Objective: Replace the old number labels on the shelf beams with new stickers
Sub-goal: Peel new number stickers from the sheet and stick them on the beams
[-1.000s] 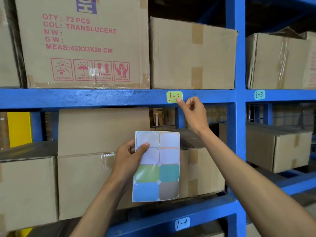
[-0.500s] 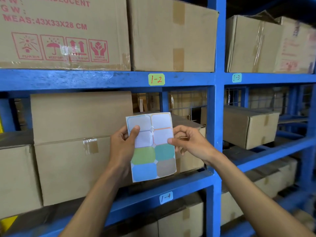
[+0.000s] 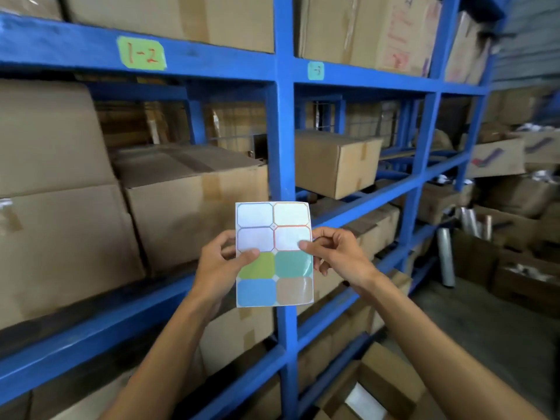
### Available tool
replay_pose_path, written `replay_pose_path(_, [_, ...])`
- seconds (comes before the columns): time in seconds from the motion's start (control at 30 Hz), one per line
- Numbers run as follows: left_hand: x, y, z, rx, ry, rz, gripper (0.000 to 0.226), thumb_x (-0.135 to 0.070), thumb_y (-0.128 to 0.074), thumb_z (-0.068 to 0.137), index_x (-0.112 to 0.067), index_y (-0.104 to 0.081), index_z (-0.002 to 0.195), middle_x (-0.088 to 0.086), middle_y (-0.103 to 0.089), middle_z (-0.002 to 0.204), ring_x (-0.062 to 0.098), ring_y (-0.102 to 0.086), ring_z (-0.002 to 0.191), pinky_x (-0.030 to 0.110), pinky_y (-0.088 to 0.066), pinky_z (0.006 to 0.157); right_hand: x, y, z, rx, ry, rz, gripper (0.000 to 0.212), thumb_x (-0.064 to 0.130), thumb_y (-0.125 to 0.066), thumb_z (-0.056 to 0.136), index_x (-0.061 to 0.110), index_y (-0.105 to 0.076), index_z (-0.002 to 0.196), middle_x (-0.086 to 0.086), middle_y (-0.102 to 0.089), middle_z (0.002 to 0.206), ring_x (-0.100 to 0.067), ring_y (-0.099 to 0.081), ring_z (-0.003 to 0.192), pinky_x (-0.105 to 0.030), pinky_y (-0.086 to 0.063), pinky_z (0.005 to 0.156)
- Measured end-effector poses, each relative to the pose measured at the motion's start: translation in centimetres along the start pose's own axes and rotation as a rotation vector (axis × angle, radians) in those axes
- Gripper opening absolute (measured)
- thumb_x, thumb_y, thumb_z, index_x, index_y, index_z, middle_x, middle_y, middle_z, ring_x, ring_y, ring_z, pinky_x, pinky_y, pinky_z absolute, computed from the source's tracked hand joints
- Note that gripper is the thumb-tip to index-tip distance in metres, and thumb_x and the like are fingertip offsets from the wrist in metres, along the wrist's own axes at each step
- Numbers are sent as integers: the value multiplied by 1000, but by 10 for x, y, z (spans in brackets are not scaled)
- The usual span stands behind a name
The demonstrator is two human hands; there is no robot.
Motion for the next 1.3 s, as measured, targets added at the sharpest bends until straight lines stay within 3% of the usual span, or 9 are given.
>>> replay_pose_path(0.2, [37, -125, -17, 156, 0, 80, 30, 0, -76, 81, -24, -65, 95, 7, -78, 93, 19, -72, 78, 40, -56, 80, -52, 108, -75, -278, -151, -18, 7, 5, -72, 86, 3, -66, 85, -5, -64, 61, -7, -53, 45, -20, -42, 45])
replay_pose_path(0.33, [61, -225, -47, 314, -8, 100, 33, 1, -76, 80, -30, -66, 87, -18, -77, 81, 1, -71, 76, 20, -54, 75, -79, 185, -148, -474, -233, 20, 12, -6, -65, 88, -13, -63, 98, -1, -65, 56, -2, -56, 40, -14, -45, 42])
replay_pose_path(0.57, [100, -414, -131, 703, 46, 108, 33, -3, -78, 80, -31, -63, 91, -12, -74, 81, -6, -70, 65, 14, -54, 57, -116, 315, -317, -780, -433, -98, 23, 2, -69, 88, -12, -65, 106, -21, -66, 84, -28, -59, 65, -32, -49, 54])
replay_pose_path(0.73, [122, -527, -225, 980, 70, 134, 24, -18, -80, 81, -32, -64, 93, -20, -75, 74, -6, -69, 64, 14, -53, 56, -131, 372, -457, -1009, -553, -135, 16, 6, -73, 86, -1, -70, 101, -8, -72, 73, -13, -60, 52, -23, -49, 47])
replay_pose_path(0.87, [142, -598, -326, 1195, 128, 159, 20, -18, -75, 85, -27, -61, 96, 3, -79, 87, 10, -73, 67, 27, -56, 59, -135, 390, -577, -1207, -678, -123, 12, 8, -73, 86, 3, -71, 97, -4, -72, 69, -12, -59, 51, -22, -49, 47])
replay_pose_path(1.0, [155, -636, -415, 1356, 112, 234, 34, -18, -73, 86, -30, -51, 109, 7, -74, 97, 24, -71, 86, 43, -58, 77, -137, 378, -676, -1436, -738, -63, 12, 7, -72, 87, 1, -71, 97, -12, -68, 73, -15, -55, 53, -25, -47, 51])
replay_pose_path(1.1, [163, -651, -476, 1495, 49, 315, 56, -9, -71, 84, -31, -45, 129, 2, -69, 94, 27, -66, 98, 42, -55, 81, -140, 353, -738, -1595, -791, -33, 14, 7, -73, 86, -2, -70, 97, -10, -65, 69, -14, -50, 51, -27, -44, 52])
replay_pose_path(1.2, [170, -653, -534, 1650, -25, 376, 77, -5, -68, 85, -35, -30, 145, -9, -62, 87, 22, -64, 94, 25, -46, 67, -142, 321, -790, -1729, -866, -31, 15, 6, -73, 86, -2, -70, 98, -14, -68, 76, -14, -51, 51, -23, -44, 45])
replay_pose_path(1.3, [176, -643, -580, 1802, -41, 405, 81, 4, -62, 84, -34, -29, 147, 5, -66, 111, 28, -63, 103, 37, -53, 81, -150, 285, -832, -1840, -944, -12, 10, 5, -73, 84, 6, -71, 94, -11, -71, 78, -13, -53, 50, -23, -46, 45])
Point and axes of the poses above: each hand's wrist, its own z-axis towards the middle knuckle, its own y-axis out of the back of the hand, x = y × z, the point moved 9 cm from there along z, towards the middle knuckle
